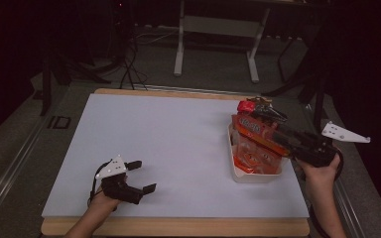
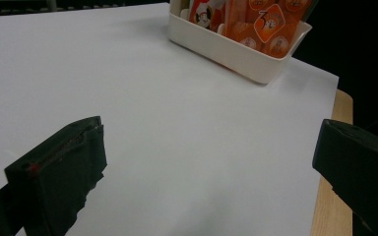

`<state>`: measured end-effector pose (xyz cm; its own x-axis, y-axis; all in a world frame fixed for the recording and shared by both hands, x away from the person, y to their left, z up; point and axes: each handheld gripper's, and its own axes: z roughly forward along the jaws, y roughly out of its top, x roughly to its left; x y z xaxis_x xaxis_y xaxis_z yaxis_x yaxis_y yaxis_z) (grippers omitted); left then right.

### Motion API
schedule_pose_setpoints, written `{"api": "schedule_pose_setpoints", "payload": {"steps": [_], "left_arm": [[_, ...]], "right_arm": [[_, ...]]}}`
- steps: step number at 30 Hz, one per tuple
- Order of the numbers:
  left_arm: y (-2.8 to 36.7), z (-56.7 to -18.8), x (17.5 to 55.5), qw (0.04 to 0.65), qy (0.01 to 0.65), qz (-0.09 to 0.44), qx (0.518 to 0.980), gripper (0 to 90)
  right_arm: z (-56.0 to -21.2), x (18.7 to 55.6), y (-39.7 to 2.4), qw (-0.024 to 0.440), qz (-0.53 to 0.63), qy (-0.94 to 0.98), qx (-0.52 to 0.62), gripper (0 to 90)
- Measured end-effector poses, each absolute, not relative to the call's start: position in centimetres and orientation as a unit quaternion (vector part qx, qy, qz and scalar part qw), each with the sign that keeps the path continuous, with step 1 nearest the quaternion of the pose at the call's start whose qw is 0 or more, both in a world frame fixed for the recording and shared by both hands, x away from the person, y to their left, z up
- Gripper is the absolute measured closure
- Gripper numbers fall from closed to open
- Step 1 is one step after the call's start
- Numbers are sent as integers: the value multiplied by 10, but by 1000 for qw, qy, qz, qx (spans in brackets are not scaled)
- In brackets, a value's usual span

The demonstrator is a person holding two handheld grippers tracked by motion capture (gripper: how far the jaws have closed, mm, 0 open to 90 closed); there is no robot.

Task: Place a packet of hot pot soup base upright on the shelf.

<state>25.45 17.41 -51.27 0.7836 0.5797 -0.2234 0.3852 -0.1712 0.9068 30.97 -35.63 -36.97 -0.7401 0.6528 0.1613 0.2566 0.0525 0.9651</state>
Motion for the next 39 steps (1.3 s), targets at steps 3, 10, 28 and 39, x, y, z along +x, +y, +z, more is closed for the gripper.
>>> {"api": "schedule_pose_setpoints", "payload": {"steps": [3,10,28,39], "left_arm": [[174,-513,254,560,317,87,761,1],[175,-511,254,562,315,91,760,1],[176,-511,252,563,312,89,760,1],[176,-511,252,563,309,90,761,1]], "right_arm": [[-355,306,-349,174,608,709,313,468],[-328,293,-324,173,625,708,280,378],[-368,288,-265,100,619,742,237,137],[-409,285,-242,68,590,772,226,140]]}}
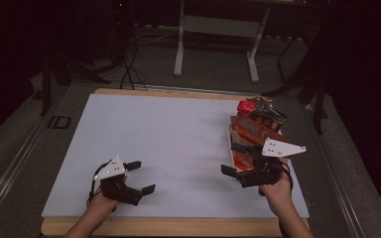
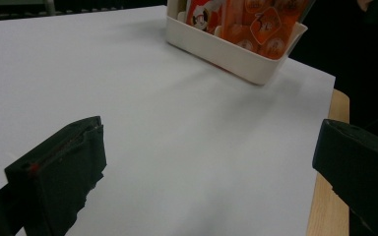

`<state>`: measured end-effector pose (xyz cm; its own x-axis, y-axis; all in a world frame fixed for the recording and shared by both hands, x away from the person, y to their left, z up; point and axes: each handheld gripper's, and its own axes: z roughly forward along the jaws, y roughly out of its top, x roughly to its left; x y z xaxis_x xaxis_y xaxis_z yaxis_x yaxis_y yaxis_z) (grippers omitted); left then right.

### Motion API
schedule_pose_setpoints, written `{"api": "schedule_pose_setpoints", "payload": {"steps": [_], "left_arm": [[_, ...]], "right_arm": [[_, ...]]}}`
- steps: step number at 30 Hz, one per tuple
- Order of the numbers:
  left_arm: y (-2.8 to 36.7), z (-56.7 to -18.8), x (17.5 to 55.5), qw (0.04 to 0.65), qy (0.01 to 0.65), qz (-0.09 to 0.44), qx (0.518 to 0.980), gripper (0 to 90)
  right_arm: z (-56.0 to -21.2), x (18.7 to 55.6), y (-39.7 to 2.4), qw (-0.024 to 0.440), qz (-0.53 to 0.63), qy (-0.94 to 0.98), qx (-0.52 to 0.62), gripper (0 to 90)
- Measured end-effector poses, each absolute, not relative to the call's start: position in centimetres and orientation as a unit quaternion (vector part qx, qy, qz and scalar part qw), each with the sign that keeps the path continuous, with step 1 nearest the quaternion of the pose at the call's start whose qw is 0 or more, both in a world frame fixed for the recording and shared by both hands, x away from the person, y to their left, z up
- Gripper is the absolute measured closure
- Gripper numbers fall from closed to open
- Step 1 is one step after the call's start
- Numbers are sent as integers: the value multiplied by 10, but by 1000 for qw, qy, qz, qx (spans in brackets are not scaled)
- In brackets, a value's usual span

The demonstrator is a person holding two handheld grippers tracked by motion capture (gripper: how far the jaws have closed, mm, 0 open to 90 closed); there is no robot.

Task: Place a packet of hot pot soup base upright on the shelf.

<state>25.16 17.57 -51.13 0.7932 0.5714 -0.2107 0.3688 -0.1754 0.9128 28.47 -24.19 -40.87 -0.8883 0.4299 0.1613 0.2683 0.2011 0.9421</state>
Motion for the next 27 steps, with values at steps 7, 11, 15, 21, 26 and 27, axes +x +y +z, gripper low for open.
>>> {"api": "schedule_pose_setpoints", "payload": {"steps": [7,11,15,21,26,27], "left_arm": [[174,-512,251,561,305,91,764,1],[174,-511,250,562,305,90,763,1],[175,-511,249,564,304,90,763,1],[175,-512,250,563,304,90,764,1],[174,-512,249,563,302,91,764,1],[174,-512,249,563,302,90,764,1]], "right_arm": [[-433,282,-239,57,574,782,234,141],[-442,281,-238,53,567,789,232,141],[-450,279,-238,56,556,796,231,141],[-458,277,-242,51,548,801,236,140],[-464,275,-245,42,547,802,237,141],[-466,274,-246,38,546,803,237,141]]}}
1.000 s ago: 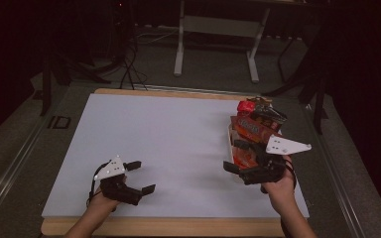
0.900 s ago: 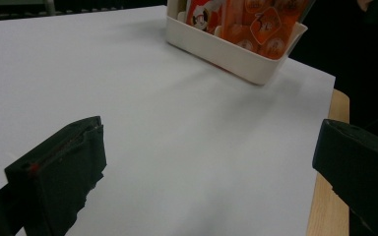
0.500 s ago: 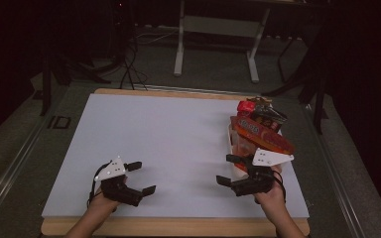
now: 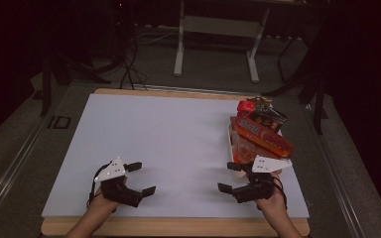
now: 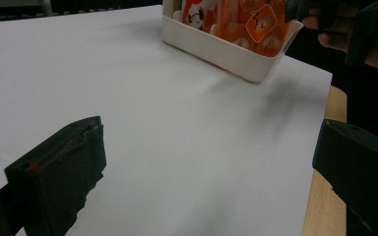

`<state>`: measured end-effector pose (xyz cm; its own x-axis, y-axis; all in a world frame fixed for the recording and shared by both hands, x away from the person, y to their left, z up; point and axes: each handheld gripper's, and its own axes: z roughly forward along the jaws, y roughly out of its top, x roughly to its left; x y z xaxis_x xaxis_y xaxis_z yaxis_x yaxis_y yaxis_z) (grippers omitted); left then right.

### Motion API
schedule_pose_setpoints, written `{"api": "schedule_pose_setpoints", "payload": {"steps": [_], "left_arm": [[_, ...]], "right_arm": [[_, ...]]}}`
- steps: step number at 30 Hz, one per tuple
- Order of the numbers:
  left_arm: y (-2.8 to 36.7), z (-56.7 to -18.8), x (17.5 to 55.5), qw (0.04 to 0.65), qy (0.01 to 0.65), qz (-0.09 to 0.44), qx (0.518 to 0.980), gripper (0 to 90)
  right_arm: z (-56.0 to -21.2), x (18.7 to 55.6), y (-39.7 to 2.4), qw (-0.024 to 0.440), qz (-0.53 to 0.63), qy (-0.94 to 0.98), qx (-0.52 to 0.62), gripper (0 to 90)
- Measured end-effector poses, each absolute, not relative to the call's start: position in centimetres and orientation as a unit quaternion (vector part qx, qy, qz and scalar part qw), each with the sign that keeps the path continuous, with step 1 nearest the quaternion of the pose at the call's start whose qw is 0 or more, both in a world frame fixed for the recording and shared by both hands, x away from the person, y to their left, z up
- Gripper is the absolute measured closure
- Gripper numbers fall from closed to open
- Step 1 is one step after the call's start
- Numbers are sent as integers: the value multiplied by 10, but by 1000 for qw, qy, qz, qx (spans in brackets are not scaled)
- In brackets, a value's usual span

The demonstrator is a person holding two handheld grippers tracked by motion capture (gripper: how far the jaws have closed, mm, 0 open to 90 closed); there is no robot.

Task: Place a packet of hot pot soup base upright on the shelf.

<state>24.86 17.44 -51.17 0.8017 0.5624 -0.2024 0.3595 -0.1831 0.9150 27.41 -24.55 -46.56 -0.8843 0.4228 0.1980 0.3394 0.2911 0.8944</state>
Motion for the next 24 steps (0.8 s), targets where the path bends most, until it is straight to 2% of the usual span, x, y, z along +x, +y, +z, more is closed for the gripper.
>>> {"api": "schedule_pose_setpoints", "payload": {"steps": [24], "left_arm": [[170,-515,247,560,291,92,770,1]], "right_arm": [[-471,258,-275,73,546,801,235,139]]}}
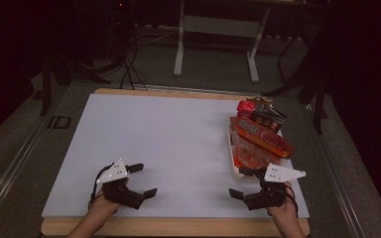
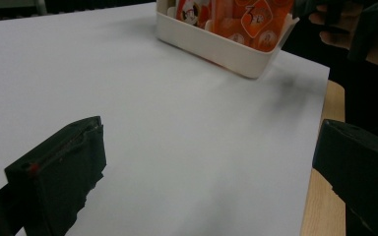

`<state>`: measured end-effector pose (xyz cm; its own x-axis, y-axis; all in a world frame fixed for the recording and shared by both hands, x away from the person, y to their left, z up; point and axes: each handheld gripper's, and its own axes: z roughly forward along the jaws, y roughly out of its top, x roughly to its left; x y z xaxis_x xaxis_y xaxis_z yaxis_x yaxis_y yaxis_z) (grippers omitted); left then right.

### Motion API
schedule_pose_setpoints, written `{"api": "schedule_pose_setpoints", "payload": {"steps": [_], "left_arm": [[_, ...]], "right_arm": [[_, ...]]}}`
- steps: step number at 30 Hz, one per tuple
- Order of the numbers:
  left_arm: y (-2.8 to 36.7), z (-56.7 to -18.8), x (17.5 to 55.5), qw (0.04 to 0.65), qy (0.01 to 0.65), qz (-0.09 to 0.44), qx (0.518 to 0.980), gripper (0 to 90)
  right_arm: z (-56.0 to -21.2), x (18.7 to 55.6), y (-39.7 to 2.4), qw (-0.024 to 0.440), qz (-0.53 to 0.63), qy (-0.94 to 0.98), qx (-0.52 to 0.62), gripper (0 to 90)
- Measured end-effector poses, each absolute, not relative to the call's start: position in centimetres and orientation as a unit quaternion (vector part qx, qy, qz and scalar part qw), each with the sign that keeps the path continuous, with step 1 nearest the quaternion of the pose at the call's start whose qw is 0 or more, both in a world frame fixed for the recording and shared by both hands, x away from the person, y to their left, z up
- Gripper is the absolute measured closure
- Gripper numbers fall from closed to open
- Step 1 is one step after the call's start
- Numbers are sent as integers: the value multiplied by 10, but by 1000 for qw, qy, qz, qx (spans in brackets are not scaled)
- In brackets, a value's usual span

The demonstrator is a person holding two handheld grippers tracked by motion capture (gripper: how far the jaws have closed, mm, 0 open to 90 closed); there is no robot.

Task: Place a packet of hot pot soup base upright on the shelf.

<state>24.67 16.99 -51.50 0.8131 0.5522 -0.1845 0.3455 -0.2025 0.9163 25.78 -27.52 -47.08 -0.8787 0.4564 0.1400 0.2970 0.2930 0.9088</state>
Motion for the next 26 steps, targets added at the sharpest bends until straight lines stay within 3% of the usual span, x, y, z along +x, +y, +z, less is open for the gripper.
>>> {"api": "schedule_pose_setpoints", "payload": {"steps": [26], "left_arm": [[170,-515,245,561,288,97,770,1]], "right_arm": [[-474,264,-275,74,552,797,234,140]]}}
